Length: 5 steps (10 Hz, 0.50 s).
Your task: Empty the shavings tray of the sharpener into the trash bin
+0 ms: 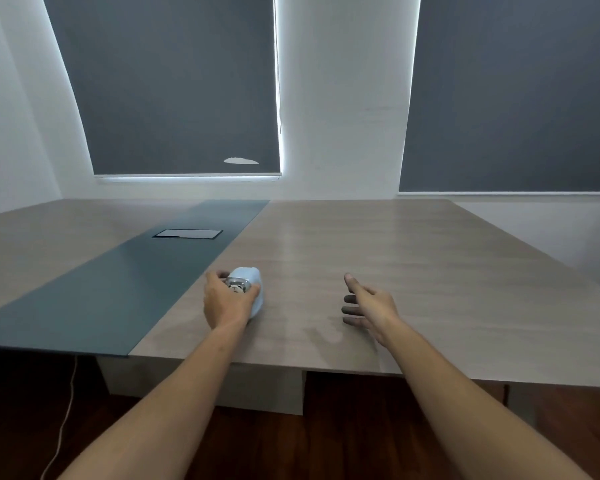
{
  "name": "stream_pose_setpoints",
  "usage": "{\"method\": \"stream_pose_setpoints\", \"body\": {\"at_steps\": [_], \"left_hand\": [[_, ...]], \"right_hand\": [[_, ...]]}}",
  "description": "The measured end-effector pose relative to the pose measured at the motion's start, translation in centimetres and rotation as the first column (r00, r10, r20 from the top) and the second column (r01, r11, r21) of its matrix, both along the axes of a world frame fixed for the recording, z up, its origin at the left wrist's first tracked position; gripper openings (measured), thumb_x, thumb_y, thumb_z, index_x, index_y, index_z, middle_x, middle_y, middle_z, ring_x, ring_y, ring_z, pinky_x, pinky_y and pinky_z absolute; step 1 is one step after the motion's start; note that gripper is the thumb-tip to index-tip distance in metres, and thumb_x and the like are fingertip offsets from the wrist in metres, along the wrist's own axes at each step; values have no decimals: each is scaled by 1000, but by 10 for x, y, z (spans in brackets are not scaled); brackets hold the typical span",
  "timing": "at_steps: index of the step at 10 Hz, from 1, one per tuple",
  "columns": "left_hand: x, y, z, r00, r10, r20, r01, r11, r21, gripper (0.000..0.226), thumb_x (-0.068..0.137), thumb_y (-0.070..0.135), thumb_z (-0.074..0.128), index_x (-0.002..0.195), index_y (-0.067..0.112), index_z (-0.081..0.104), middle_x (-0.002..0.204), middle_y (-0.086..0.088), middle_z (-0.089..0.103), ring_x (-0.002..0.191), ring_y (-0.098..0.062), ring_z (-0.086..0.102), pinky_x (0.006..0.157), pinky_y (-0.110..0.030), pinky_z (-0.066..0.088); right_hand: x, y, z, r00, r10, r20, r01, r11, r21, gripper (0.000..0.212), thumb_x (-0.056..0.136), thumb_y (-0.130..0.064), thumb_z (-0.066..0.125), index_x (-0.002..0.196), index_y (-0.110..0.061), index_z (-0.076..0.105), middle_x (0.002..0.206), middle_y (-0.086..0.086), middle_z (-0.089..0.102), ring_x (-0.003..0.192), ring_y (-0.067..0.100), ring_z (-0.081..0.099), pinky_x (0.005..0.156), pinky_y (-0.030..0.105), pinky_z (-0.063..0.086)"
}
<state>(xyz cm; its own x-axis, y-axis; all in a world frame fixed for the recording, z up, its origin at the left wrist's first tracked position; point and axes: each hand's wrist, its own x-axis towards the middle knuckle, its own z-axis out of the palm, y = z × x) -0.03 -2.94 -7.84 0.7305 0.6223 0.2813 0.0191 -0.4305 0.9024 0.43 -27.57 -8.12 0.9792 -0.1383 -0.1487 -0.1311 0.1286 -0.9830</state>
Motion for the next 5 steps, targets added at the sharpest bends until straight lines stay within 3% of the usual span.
{"method": "stream_pose_setpoints", "body": {"at_steps": [1, 2, 3, 4, 5], "left_hand": [[-3, 4, -10, 999, 31, -18, -31, 999, 35, 64, 64, 28, 87, 115, 15, 50, 117, -9, 61, 100, -31, 61, 79, -38, 47], [-6, 3, -14, 999, 33, -4, -33, 998, 61, 64, 66, 25, 86, 116, 13, 48, 119, -10, 59, 102, -32, 60, 78, -38, 45], [-6, 2, -14, 999, 28, -23, -25, 996, 85, 68, 65, 26, 86, 119, 12, 47, 122, -11, 56, 106, -33, 58, 80, -40, 46], [-4, -4, -11, 998, 56, 18, -58, 984, 169, 80, 63, 37, 85, 128, 11, 47, 129, -12, 52, 119, -32, 50, 91, -44, 46], [0, -24, 0, 993, 1, 117, -44, 931, 363, 80, 69, 45, 78, 133, 9, 47, 137, -11, 49, 128, -30, 45, 102, -45, 43]], "right_hand": [[-2, -10, -4, 992, -120, 34, 123, 987, -108, 35, 82, -47, 70, 88, -12, 67, 103, 13, 72, 78, 24, 70, 70, 39, 63], [-2, -20, -6, 980, -184, 69, 193, 970, -148, 32, 83, -45, 69, 83, -13, 68, 96, 11, 73, 72, 22, 69, 68, 37, 62], [-2, -30, -5, 973, -187, 135, 219, 932, -287, 36, 83, -49, 66, 85, -14, 69, 88, 5, 73, 74, 22, 70, 77, 39, 61], [-4, -43, -8, 963, -149, 226, 248, 823, -511, 33, 89, -46, 60, 89, -14, 67, 90, 0, 69, 95, 24, 67, 80, 30, 46], [-10, -52, -12, 952, -137, 272, 295, 638, -711, 41, 91, -45, 54, 108, -11, 70, 112, 7, 71, 112, 28, 61, 84, 32, 45]]}}
